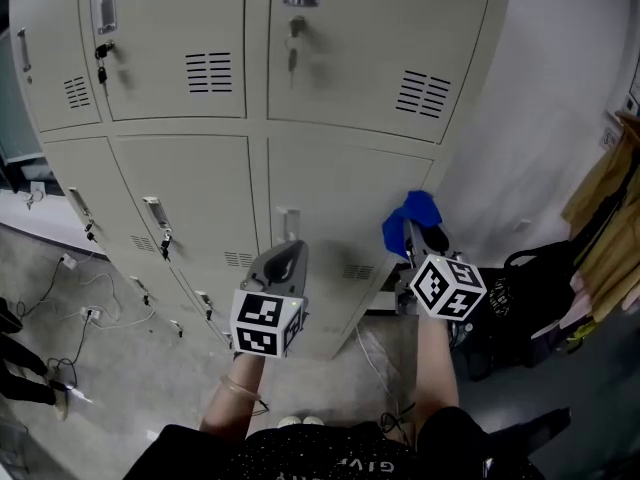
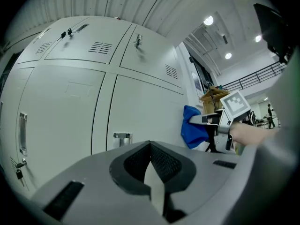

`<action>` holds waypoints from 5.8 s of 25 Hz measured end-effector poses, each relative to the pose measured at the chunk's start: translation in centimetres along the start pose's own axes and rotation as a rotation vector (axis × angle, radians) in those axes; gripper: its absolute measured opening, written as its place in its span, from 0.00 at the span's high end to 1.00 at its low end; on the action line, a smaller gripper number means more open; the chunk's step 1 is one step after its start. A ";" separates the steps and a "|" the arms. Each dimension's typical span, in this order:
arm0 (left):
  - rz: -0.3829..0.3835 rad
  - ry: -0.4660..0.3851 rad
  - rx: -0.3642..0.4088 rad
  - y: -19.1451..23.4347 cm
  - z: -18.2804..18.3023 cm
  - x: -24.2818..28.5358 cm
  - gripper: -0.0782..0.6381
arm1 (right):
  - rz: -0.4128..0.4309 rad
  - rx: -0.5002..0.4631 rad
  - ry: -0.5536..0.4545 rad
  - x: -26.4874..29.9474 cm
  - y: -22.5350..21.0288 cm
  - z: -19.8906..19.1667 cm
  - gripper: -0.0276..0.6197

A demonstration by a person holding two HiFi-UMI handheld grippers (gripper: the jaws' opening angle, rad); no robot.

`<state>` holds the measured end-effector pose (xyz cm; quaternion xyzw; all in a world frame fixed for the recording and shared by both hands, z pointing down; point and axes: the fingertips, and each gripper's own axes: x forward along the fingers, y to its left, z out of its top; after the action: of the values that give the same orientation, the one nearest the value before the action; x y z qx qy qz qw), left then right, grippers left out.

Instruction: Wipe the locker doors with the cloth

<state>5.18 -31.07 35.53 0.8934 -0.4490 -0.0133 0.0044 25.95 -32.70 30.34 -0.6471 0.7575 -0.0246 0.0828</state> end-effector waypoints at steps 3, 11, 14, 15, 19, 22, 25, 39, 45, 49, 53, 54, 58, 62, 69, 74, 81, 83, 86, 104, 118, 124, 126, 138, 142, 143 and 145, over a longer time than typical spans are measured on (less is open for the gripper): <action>-0.008 0.001 -0.003 -0.5 -0.1 0.2 0.88 | -0.025 0.015 -0.001 -0.4 -1.4 0.2 0.78; 0.030 0.009 -0.017 0.4 -0.5 -0.9 0.88 | -0.115 -0.024 -0.019 -0.6 -1.5 0.2 0.75; 0.051 0.013 -0.022 1.1 -0.8 -1.6 0.88 | -0.151 -0.033 -0.036 -0.8 -0.8 0.1 0.79; 0.057 0.014 -0.022 1.4 -0.9 -1.8 0.88 | -0.152 -0.036 -0.037 -0.8 -0.4 -0.1 0.79; 0.082 0.019 -0.024 2.4 -1.1 -2.6 0.88 | -0.072 -0.035 -0.016 0.1 3.1 -1.3 0.79; 0.098 0.018 -0.027 3.0 -1.2 -3.2 0.88 | 0.026 -0.038 0.008 0.9 7.0 -2.4 0.79; 0.113 0.014 -0.027 3.6 -1.1 -3.7 0.88 | 0.132 -0.033 0.039 1.6 11.3 -3.7 0.80; 0.182 0.023 -0.021 6.3 -1.3 -6.4 0.88 | 0.335 -0.045 0.149 5.9 21.4 -8.1 0.80; 0.193 0.037 -0.024 6.8 -1.7 -6.9 0.88 | 0.305 -0.030 0.172 6.8 20.3 -9.0 0.80; 0.173 0.032 -0.043 6.5 -1.7 -6.4 0.88 | 0.289 -0.027 0.176 6.6 19.3 -9.1 0.80; 0.144 0.036 -0.036 5.5 -1.9 -5.6 0.88 | 0.260 -0.024 0.176 6.1 17.6 -9.0 0.80; 0.136 0.037 -0.037 5.2 -1.9 -5.3 0.88 | 0.252 -0.028 0.176 6.0 17.2 -8.9 0.80; 0.100 0.039 -0.040 4.0 -2.1 -4.4 0.88 | 0.215 -0.042 0.177 5.3 15.4 -9.0 0.80; 0.065 0.040 -0.038 2.8 -2.1 -3.2 0.88 | 0.172 -0.041 0.176 4.6 13.2 -8.9 0.80; 0.008 0.046 -0.038 0.7 -2.3 -1.6 0.88 | 0.100 -0.037 0.173 3.3 9.3 -8.6 0.80; -0.015 0.052 -0.039 -0.4 -2.5 -1.0 0.88 | 0.047 -0.028 0.166 2.3 6.6 -8.3 0.80; -0.047 0.052 -0.040 -1.9 -2.5 0.0 0.88 | -0.030 -0.020 0.160 1.0 3.0 -7.9 0.80; -0.056 0.052 -0.042 -2.4 -2.6 0.3 0.88 | -0.049 -0.012 0.160 0.7 2.1 -7.9 0.80; -0.064 0.056 -0.047 -2.9 -2.8 0.6 0.88 | -0.077 -0.012 0.159 0.2 0.8 -7.7 0.80; -0.005 0.080 -0.059 -1.3 -4.1 -1.0 0.88 | -0.080 -0.028 0.173 -0.3 2.1 -9.0 0.80; 0.132 0.096 -0.023 4.0 -4.1 -6.0 0.88 | 0.198 -0.038 0.282 3.9 15.7 -15.5 0.80; 0.151 0.106 -0.016 4.9 -4.4 -7.2 0.88 | 0.187 -0.049 0.286 5.5 17.1 -16.8 0.80; 0.147 0.109 -0.014 4.9 -4.4 -7.2 0.88 | 0.178 -0.047 0.280 5.7 16.9 -17.0 0.80; 0.059 0.124 -0.002 2.6 -5.0 -4.8 0.88 | 0.100 -0.076 0.283 4.4 12.7 -17.2 0.80; 0.019 0.128 0.000 1.1 -5.3 -3.6 0.88 | 0.056 -0.075 0.277 3.5 10.1 -16.9 0.80; 0.010 0.130 -0.001 0.7 -5.4 -3.3 0.88 | 0.044 -0.073 0.276 3.2 9.4 -16.8 0.80; -0.009 0.134 -0.002 0.0 -5.7 -2.8 0.88 | 0.017 -0.071 0.272 2.7 7.9 -16.6 0.80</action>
<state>3.71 -28.86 41.28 0.8944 -0.4435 0.0462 0.0352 15.20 -35.25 45.25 -0.6339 0.7676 -0.0844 -0.0435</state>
